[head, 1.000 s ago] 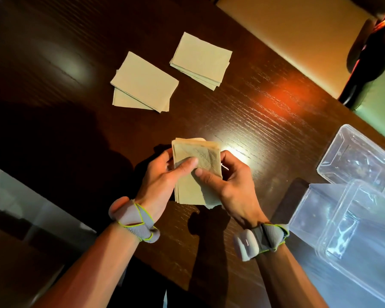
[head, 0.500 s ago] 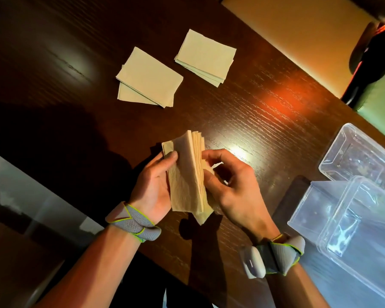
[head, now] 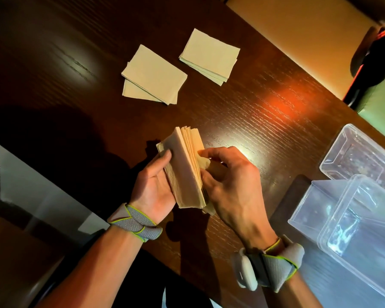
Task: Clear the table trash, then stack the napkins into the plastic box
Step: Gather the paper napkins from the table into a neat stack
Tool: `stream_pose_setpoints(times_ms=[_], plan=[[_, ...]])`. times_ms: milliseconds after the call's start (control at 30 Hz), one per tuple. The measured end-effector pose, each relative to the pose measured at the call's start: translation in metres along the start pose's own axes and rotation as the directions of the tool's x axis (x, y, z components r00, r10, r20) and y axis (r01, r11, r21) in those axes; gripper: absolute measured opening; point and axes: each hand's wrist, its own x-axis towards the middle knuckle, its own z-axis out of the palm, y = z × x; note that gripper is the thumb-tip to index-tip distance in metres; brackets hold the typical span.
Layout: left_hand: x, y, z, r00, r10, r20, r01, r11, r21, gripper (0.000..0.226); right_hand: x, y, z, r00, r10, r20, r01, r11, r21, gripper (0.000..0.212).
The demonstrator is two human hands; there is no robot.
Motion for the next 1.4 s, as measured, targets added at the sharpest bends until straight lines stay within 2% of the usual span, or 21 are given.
stream_pose_setpoints(times_ms=[200, 300, 433, 567, 700, 767, 833, 933, 1067, 1133, 1233, 1300, 1400], plan=[[-0.004, -0.002, -0.006, 0.999, 0.048, -0.022, -0.048, 0.999, 0.0, 0.049, -0.003, 0.0, 0.0, 1.0, -0.015, 0.003, 0.015, 0.995, 0.098, 0.022], [-0.004, -0.002, -0.007, 0.997, 0.063, 0.034, -0.062, 0.998, -0.02, 0.053, -0.007, -0.004, 0.0, 0.999, -0.054, 0.0, 0.053, 0.978, 0.2, 0.012], [-0.003, -0.002, -0.005, 0.994, 0.019, 0.106, -0.016, 1.0, -0.025, 0.052, -0.01, -0.006, 0.0, 0.992, -0.095, -0.088, 0.109, 0.977, 0.181, 0.014], [-0.002, -0.003, -0.006, 0.997, 0.074, 0.008, -0.074, 0.997, 0.012, 0.051, -0.012, -0.003, -0.006, 0.957, -0.074, -0.281, 0.157, 0.945, 0.286, 0.014], [-0.001, -0.003, -0.003, 0.973, 0.106, -0.204, -0.085, 0.99, 0.108, 0.044, -0.011, -0.005, -0.015, 0.91, -0.071, -0.407, 0.236, 0.898, 0.37, 0.02], [0.001, -0.004, -0.001, 0.943, 0.11, -0.314, -0.065, 0.986, 0.151, 0.039, -0.009, -0.007, -0.016, 0.93, -0.029, -0.366, 0.203, 0.871, 0.447, 0.019], [0.003, -0.005, 0.0, 0.924, 0.101, -0.37, -0.034, 0.983, 0.182, 0.036, -0.007, -0.003, -0.01, 0.961, 0.057, -0.271, 0.091, 0.86, 0.502, 0.016], [0.006, -0.006, 0.002, 0.933, 0.048, -0.357, 0.013, 0.986, 0.165, 0.04, -0.006, 0.004, 0.012, 0.968, 0.187, -0.166, -0.07, 0.839, 0.539, 0.012], [0.008, -0.005, 0.0, 0.959, -0.024, -0.283, 0.038, 0.998, 0.044, 0.07, -0.004, 0.016, 0.048, 0.919, 0.393, -0.013, -0.277, 0.671, 0.688, 0.014], [0.007, -0.004, 0.0, 0.969, -0.025, -0.246, 0.026, 1.0, 0.003, 0.079, -0.002, 0.021, 0.058, 0.889, 0.459, 0.014, -0.312, 0.582, 0.751, 0.012], [0.007, -0.005, -0.001, 0.98, -0.008, -0.2, 0.009, 1.0, 0.008, 0.075, -0.001, 0.022, 0.063, 0.873, 0.487, 0.023, -0.301, 0.501, 0.811, 0.011], [0.006, -0.005, -0.001, 0.984, -0.008, -0.177, 0.016, 0.999, 0.043, 0.068, -0.001, 0.021, 0.065, 0.869, 0.495, 0.029, -0.302, 0.482, 0.822, 0.011], [0.004, -0.007, 0.003, 0.976, 0.004, -0.219, 0.016, 0.996, 0.091, 0.049, -0.002, 0.02, 0.067, 0.861, 0.508, 0.03, -0.322, 0.499, 0.804, 0.012]])
